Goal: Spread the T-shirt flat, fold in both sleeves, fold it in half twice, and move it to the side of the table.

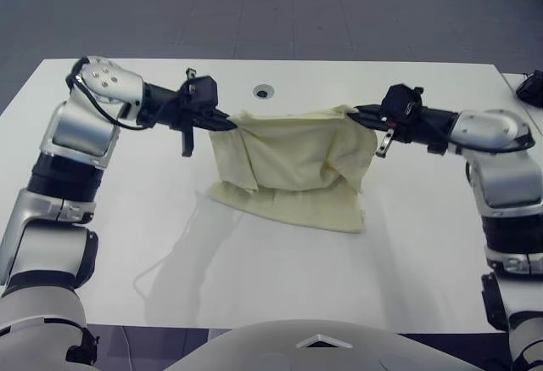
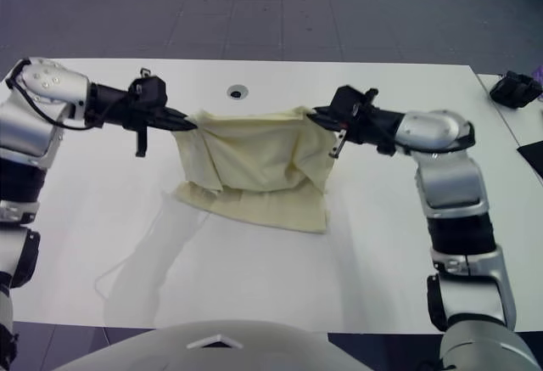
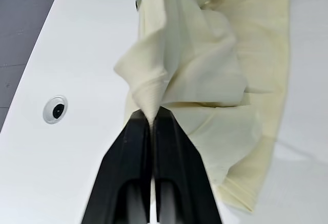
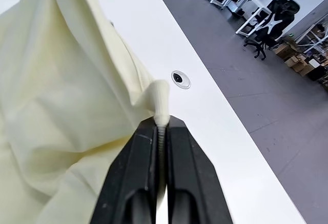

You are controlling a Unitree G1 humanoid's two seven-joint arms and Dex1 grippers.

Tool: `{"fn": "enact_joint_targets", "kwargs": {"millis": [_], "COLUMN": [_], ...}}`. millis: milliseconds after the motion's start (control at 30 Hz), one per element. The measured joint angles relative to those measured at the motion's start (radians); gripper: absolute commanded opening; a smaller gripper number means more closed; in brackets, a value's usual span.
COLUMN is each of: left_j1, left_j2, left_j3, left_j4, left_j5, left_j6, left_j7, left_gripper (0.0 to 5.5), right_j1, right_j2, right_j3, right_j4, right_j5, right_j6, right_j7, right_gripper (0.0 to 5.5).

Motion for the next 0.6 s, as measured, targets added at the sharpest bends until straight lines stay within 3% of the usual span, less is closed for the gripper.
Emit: {"fn": "enact_joint_targets", "kwargs": {"millis": [167, 333, 433, 600], "left_j1": [-0.237, -0.435, -0.545, -0.613], "left_j2": [-0.092, -0.179, -0.221, -0.290], "left_j3": [-0.012, -0.025, -0.029, -0.027], "left_j4": [0.382, 0.693, 0.869, 0.958], "left_j5": [0.041, 0.120, 0.211, 0.301], "left_j6": [-0.126, -0.214, -0.268, -0.280], "left_j7": [-0.125, -0.147, 0.005, 0.383], "left_gripper": [0.00, 0.00, 0.00, 0.00], "right_j1": [-0.317, -0.584, -0.727, -0.822], "right_j2": [0.004, 0.055, 0.103, 0.146], "right_j3": [0.035, 0.087, 0.120, 0.136], "right_j4": [0.435, 0.816, 1.065, 1.216], "right_j5": [0.030, -0.045, -0.147, -0.248], "right_j6": [-0.024, -0.141, -0.290, -0.421], "right_j7": [0.180, 0.225, 0.077, -0.178], "right_gripper": [0.02, 0.02, 0.02, 0.02]}}
